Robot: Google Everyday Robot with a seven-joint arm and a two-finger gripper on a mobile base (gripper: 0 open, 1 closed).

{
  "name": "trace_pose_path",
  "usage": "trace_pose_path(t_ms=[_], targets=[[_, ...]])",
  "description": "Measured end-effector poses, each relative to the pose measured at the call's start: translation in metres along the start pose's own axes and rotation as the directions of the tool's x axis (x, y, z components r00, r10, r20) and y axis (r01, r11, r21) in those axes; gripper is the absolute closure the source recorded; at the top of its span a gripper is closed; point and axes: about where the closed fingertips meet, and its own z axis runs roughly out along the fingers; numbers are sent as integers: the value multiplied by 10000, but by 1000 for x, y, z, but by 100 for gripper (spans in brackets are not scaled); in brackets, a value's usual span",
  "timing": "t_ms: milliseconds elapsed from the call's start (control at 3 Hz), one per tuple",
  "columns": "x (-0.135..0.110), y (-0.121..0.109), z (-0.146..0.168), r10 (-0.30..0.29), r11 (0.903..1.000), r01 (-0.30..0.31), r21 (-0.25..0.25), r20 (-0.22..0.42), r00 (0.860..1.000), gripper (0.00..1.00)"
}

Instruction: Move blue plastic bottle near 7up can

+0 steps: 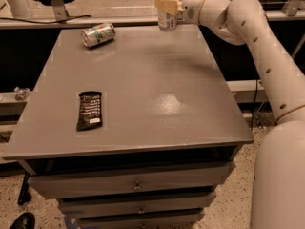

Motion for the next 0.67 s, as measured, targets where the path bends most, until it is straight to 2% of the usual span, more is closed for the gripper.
trace_pose_path(t_ms=[667], targets=[[30, 40, 59, 307, 9968, -339, -727, -440, 9986, 100]])
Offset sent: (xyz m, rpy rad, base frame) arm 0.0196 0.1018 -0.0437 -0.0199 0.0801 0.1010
